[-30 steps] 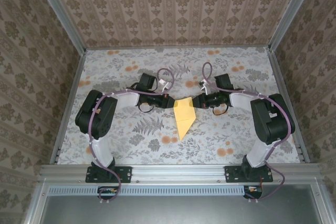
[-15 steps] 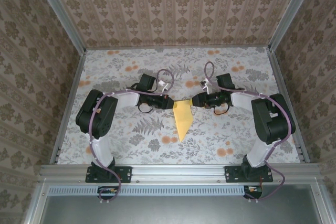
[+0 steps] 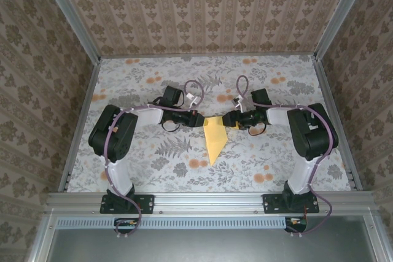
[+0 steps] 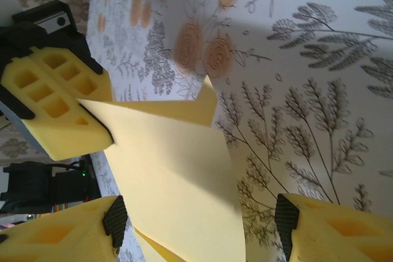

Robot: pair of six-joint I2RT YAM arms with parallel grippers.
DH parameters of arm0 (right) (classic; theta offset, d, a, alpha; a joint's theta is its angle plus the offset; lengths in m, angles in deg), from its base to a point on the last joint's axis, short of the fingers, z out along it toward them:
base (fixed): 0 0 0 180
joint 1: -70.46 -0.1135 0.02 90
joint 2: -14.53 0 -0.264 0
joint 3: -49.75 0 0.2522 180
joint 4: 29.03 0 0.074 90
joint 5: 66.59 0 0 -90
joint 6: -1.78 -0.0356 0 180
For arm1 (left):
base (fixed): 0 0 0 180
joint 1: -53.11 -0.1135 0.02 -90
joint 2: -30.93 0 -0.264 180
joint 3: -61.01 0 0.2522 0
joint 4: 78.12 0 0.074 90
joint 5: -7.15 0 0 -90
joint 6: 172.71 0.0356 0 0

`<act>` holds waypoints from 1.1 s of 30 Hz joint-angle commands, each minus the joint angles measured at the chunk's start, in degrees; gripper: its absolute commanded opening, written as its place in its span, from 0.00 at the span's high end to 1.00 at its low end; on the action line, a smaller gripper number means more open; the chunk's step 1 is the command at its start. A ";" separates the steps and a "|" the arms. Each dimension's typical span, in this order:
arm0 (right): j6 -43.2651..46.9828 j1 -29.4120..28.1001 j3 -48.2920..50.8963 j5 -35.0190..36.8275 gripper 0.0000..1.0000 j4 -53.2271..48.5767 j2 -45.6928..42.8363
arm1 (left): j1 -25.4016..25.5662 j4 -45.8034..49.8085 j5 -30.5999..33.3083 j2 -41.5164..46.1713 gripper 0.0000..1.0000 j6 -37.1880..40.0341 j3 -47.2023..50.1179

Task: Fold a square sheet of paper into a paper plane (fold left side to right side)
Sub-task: Place the paper at the center of the table.

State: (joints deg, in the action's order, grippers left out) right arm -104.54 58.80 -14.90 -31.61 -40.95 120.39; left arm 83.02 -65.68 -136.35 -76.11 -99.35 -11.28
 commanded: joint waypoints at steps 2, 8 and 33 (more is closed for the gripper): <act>-2.65 -0.66 0.12 -6.70 0.38 6.28 2.11 | 0.15 -1.72 -2.76 1.14 1.00 1.13 0.23; -1.94 -1.11 0.56 -7.93 0.51 4.37 1.10 | 0.06 -1.31 -1.87 0.79 1.00 1.17 0.09; 4.45 0.08 -1.01 -2.82 0.95 -9.00 -5.64 | -1.25 2.00 -0.08 -0.18 1.00 4.07 -0.32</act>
State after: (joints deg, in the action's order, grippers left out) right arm -101.11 58.36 -14.92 -35.65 -47.94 116.83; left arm 82.54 -65.84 -136.76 -76.11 -97.91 -11.28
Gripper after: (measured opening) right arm 0.064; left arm 0.046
